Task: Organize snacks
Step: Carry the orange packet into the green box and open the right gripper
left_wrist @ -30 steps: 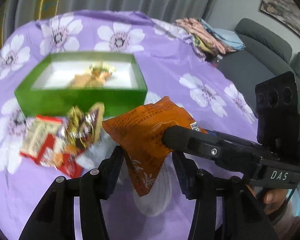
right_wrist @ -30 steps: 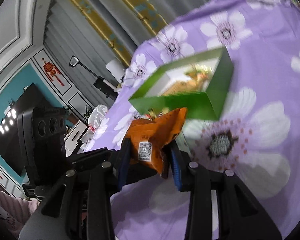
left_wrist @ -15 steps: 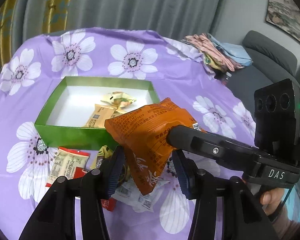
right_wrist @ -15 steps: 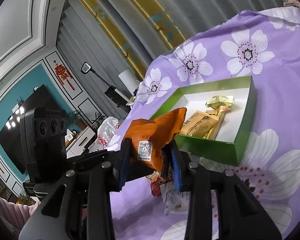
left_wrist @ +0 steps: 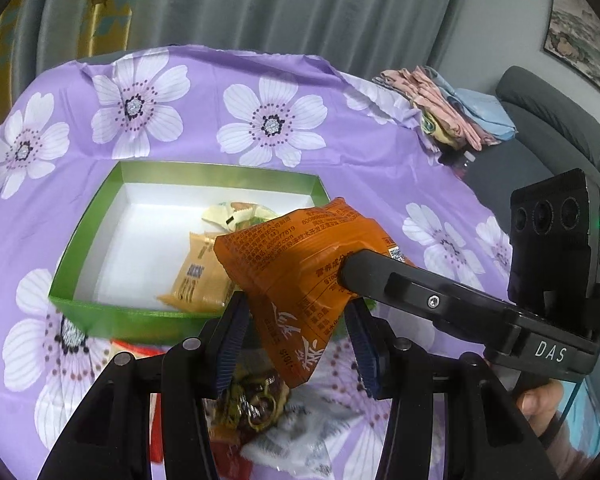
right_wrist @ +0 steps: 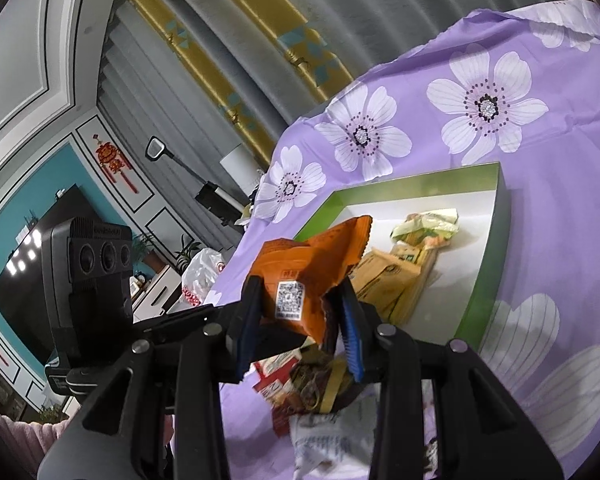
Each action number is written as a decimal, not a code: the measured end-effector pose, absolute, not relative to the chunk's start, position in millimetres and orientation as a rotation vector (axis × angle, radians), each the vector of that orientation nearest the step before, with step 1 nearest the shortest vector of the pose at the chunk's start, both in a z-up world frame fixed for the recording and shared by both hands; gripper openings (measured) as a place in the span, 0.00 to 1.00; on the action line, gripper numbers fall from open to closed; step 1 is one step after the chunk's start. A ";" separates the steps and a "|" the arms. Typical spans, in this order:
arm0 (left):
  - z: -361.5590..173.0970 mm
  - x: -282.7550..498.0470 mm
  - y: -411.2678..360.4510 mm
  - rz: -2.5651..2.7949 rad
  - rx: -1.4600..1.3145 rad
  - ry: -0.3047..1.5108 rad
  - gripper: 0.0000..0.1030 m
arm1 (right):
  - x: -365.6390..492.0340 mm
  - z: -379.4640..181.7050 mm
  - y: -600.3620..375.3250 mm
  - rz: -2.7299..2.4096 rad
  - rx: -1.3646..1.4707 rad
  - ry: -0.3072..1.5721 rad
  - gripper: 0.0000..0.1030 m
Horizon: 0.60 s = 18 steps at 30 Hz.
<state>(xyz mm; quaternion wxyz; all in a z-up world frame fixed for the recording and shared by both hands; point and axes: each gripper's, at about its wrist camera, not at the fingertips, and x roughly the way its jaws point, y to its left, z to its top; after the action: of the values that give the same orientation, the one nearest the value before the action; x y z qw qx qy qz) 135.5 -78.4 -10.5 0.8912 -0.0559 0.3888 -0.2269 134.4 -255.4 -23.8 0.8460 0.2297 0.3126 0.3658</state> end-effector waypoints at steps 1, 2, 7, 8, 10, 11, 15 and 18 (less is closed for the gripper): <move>-11.0 139.3 -78.2 -0.473 -0.122 0.813 0.48 | 137.5 -24.7 -255.7 0.769 0.488 0.661 0.36; -11.8 144.2 -78.3 -0.475 -0.127 0.821 0.48 | 140.0 -25.8 -255.7 0.766 0.490 0.663 0.36; -20.2 161.5 -81.0 -0.465 -0.124 0.857 0.48 | 152.6 -38.2 -256.2 0.743 0.520 0.685 0.36; -23.1 164.0 -82.0 -0.461 -0.121 0.867 0.48 | 154.0 -40.5 -255.8 0.738 0.520 0.692 0.37; -28.8 168.1 -83.0 -0.457 -0.127 0.883 0.48 | 156.5 -43.9 -255.2 0.722 0.516 0.706 0.37; -31.5 169.9 -83.0 -0.457 -0.132 0.888 0.48 | 156.9 -44.5 -255.2 0.718 0.513 0.708 0.37; -36.6 175.9 -82.3 -0.455 -0.140 0.901 0.48 | 157.6 -45.9 -255.2 0.707 0.503 0.710 0.38; -40.4 180.2 -80.7 -0.449 -0.159 0.909 0.48 | 158.6 -47.7 -256.1 0.699 0.508 0.714 0.38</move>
<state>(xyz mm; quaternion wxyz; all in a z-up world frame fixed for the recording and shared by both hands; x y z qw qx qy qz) 180.2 -80.7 -40.4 0.8712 -0.0758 0.4348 -0.2149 158.6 -256.1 -47.7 0.8470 0.2408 0.3387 0.3315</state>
